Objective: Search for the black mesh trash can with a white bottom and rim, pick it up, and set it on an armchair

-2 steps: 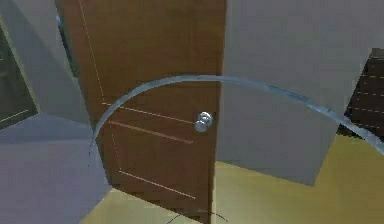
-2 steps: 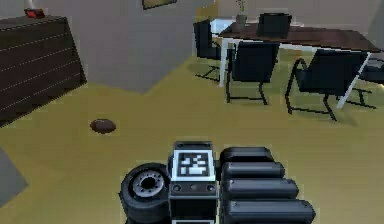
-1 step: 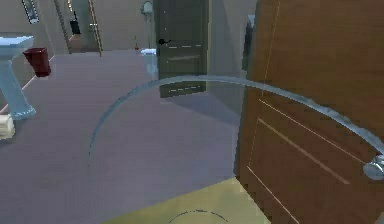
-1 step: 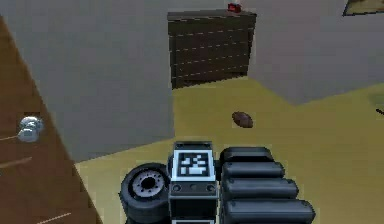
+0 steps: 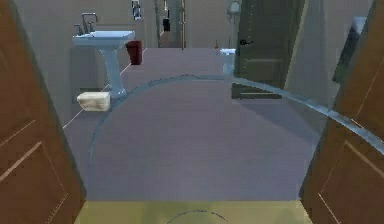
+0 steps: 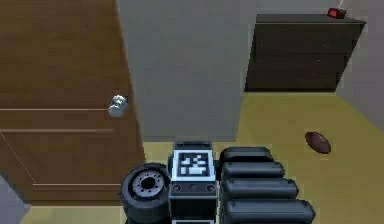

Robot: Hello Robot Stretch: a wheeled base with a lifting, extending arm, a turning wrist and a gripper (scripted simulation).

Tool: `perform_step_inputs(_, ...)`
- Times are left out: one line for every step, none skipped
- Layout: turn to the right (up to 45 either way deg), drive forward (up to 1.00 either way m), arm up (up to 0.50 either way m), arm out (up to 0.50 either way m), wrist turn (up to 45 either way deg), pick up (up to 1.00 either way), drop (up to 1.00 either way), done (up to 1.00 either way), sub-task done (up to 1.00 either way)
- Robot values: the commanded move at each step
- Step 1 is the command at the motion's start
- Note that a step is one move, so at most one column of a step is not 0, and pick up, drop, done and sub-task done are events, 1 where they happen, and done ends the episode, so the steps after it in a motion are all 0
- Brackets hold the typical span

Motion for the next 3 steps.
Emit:
perform_step_inputs(0.0,1.0,0.0,0.0,0.0,0.0,0.0,0.0,0.0)
perform_step_inputs(0.0,1.0,0.0,0.0,0.0,0.0,0.0,0.0,0.0)
perform_step_inputs(0.0,1.0,0.0,0.0,0.0,0.0,0.0,0.0,0.0)
